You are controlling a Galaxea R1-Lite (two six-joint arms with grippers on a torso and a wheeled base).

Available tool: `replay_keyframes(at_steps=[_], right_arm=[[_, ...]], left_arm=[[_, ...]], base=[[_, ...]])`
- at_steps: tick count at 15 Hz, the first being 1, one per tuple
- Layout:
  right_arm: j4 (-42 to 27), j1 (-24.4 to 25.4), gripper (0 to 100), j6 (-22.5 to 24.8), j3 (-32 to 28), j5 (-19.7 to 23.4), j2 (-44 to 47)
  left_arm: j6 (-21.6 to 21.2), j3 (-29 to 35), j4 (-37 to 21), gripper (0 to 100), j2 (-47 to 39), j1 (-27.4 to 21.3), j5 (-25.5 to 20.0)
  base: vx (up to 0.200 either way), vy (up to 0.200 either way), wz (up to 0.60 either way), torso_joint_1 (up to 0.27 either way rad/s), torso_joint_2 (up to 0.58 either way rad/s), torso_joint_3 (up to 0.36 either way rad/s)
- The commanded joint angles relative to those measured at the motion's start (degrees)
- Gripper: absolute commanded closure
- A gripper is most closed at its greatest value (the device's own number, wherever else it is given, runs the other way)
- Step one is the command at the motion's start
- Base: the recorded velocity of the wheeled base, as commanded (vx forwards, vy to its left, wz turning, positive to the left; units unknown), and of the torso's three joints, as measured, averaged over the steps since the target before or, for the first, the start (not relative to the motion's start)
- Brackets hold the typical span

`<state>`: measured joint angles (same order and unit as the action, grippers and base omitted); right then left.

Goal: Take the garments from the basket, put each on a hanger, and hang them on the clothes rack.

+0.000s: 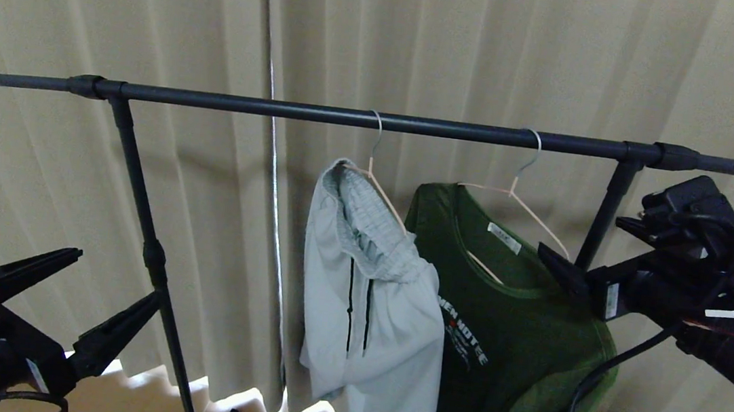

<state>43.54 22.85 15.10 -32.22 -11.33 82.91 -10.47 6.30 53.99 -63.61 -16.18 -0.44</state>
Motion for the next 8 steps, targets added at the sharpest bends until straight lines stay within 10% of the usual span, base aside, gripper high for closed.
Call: replay_keyframes(at_steps=[1, 5, 8], right_arm=[[-0.7, -0.1, 0, -0.5, 0.4, 0.6, -8.6], [-0.9, -0.6, 0, -0.5, 6.5, 1.6, -19.9], [-6.0, -4.4, 0, -0.5, 14.2, 1.6, -30.2]], left_arm=[[-0.3, 0.3, 0.0, 0, 3.9, -0.2, 0.1], [-1.0, -1.1, -0.9, 0, 12.3, 0.0, 0.6], [-1.0, -2.6, -17.3, 0, 26.3, 0.1, 6.7]], base=[[0.0, 0.0, 0.0, 0.0, 0.0, 0.0], [0.0, 0.0, 0.0, 0.0, 0.0, 0.0], [0.0, 0.0, 0.0, 0.0, 0.0, 0.0]])
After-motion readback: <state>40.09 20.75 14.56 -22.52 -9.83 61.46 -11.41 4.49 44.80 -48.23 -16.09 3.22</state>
